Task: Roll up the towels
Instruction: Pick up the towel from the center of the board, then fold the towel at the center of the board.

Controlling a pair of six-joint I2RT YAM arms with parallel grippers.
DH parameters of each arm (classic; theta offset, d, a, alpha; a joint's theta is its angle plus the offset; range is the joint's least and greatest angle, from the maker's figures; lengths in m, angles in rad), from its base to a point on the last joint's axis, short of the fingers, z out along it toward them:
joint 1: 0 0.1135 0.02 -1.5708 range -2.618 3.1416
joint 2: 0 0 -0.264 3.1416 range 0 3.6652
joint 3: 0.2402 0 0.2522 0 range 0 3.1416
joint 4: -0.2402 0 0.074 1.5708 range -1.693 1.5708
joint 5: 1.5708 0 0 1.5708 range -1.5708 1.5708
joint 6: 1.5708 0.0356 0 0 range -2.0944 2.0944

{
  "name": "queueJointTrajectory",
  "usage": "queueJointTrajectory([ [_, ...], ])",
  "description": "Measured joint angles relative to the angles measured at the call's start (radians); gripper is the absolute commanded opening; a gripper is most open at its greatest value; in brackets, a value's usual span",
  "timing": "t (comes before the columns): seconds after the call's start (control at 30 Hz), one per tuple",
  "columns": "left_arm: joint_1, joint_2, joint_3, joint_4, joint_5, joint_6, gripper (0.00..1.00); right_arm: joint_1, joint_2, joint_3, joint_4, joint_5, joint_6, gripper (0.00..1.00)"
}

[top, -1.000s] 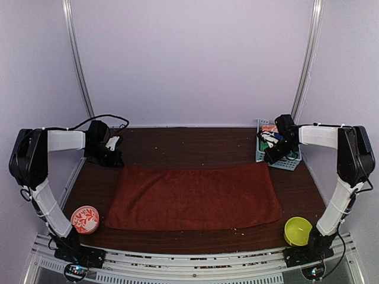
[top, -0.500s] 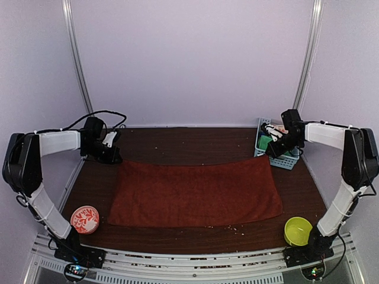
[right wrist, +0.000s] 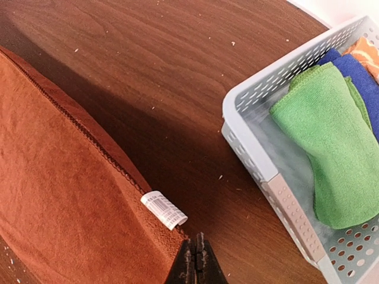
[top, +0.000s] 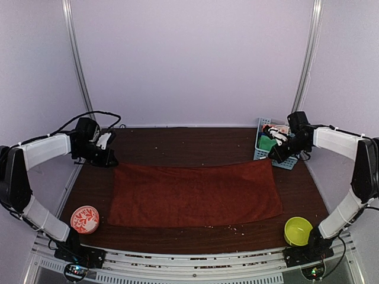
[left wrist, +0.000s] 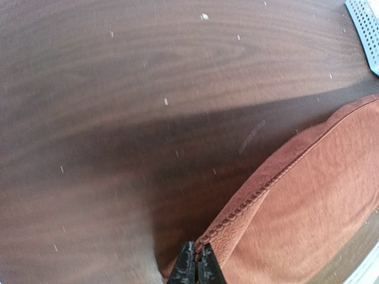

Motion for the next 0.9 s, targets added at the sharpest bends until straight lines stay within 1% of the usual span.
queueJointTrajectory([
  [0.47,0.0,-0.186,-0.111,-0.218,0.042,-0.075,0.0,-0.01,-0.16,-0.166,-0.153,-0.055,-0.165,0.0],
  [0.9,0.0,-0.228,-0.13,-0.399,-0.012,-0.135,0.0,-0.027,-0.275,-0.258,-0.251,-0.067,-0.256,0.0],
])
